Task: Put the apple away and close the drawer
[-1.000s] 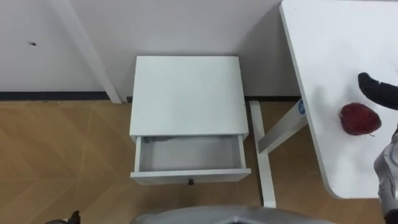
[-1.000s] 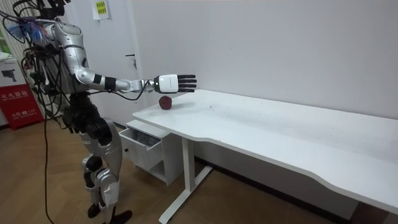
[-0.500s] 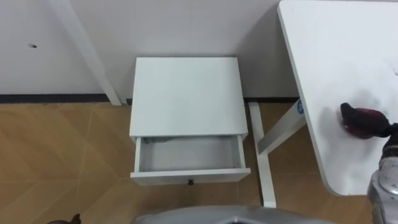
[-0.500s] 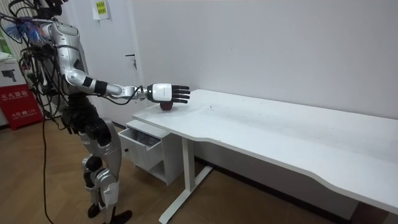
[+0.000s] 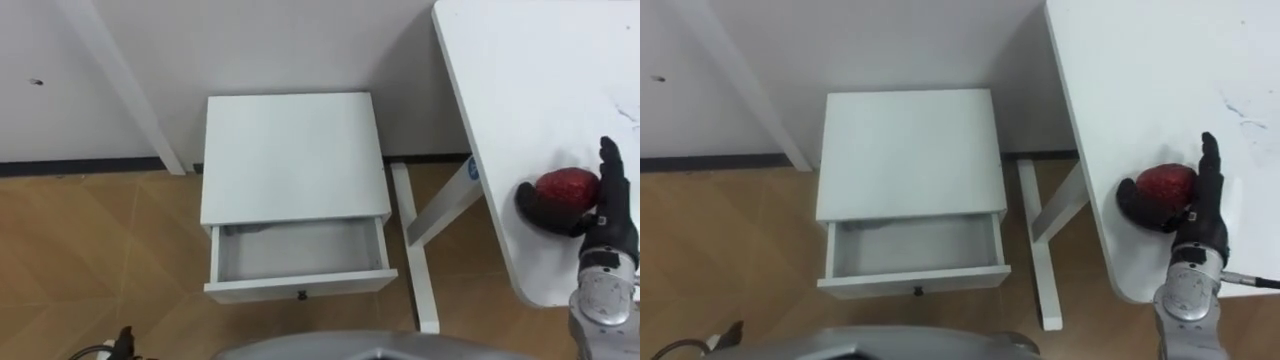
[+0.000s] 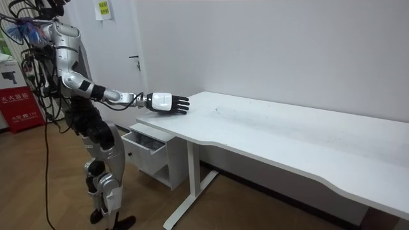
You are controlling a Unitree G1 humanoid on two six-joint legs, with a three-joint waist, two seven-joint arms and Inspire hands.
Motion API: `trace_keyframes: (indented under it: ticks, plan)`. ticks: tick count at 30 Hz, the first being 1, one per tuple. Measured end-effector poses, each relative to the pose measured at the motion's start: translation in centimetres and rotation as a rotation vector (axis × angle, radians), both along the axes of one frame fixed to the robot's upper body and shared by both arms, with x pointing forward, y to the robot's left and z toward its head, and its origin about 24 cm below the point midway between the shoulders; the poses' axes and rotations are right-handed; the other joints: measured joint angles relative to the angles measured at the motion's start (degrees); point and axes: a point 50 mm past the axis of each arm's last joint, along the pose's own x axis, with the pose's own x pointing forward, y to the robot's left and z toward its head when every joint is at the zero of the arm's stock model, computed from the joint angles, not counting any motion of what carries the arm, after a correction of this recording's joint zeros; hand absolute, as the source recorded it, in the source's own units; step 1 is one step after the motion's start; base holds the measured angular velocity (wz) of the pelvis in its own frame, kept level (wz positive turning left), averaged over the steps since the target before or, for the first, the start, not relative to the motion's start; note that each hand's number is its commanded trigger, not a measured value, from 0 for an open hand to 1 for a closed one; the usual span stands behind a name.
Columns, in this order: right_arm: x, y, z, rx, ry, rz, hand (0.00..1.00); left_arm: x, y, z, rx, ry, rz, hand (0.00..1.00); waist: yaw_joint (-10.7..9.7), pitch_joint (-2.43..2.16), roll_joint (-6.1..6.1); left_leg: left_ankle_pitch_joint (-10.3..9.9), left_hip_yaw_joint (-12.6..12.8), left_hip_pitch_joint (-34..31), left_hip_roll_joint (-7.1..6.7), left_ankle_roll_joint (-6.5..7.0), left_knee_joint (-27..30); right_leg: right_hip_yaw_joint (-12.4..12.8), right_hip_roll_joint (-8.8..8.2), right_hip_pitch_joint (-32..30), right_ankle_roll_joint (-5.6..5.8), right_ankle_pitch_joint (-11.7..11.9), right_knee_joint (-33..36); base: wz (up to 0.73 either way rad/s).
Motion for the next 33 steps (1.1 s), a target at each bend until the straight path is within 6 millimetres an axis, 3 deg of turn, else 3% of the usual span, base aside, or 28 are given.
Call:
trace_keyframes:
  ticks: [10, 19, 22, 26, 31, 33]
  plan:
    - [-0.5, -0.6, -0.1, -0.092, 0.014, -0.009, 1.00, -0.2, -0.2, -0.1, -0.004, 0.017, -0.022, 0.00, -0.07, -0.02, 0.19, -0.01, -0.25, -0.29, 0.04, -0.01, 0.04, -0.33, 0.05, 0.08, 0.00, 0.00, -0.02, 0.00]
    - [0.2, -0.6, 0.4, -0.116, -0.002, -0.008, 1.00, 0.0, -0.6, -0.2, -0.015, 0.023, -0.050, 0.00, 0.06, -0.34, 0.20, 0.03, -0.37, -0.35, 0.13, -0.07, 0.29, -0.47, 0.13, 0.04, 0.00, 0.00, 0.01, 0.00]
    - [0.5, 0.0, 0.6, -0.115, -0.011, 0.021, 1.00, 0.3, -0.7, -0.3, -0.021, 0.019, -0.058, 0.00, 0.24, -0.32, 0.20, 0.04, -0.19, -0.31, 0.13, -0.09, -0.14, -0.35, 0.15, -0.10, 0.00, 0.00, 0.02, -0.06]
    - [1.7, 2.3, 0.7, -0.100, -0.036, 0.108, 1.00, 0.8, -1.2, -0.4, -0.029, 0.016, -0.094, 0.00, 1.43, -0.26, 0.27, 0.12, 0.17, -0.82, 0.25, -0.20, -0.01, 0.39, 0.34, -0.43, -0.23, 0.14, 0.11, -0.06]
    - [3.3, 4.9, 1.2, -0.097, -0.049, 0.263, 1.00, 0.7, -1.5, -0.5, -0.040, 0.026, -0.116, 0.00, 2.25, -0.06, 0.41, 0.12, -0.19, -1.72, 0.25, -0.20, 0.42, -0.27, 0.28, -0.82, -0.31, 0.19, 0.08, 0.03]
    - [3.9, 6.3, 1.4, -0.099, -0.054, 0.340, 1.00, 0.8, -1.7, -0.5, -0.046, 0.030, -0.129, 0.00, 3.47, 0.09, 0.56, 0.12, -0.41, -1.78, 0.25, -0.20, 0.48, -0.51, 0.25, -0.75, -0.32, 0.19, 0.05, 0.08]
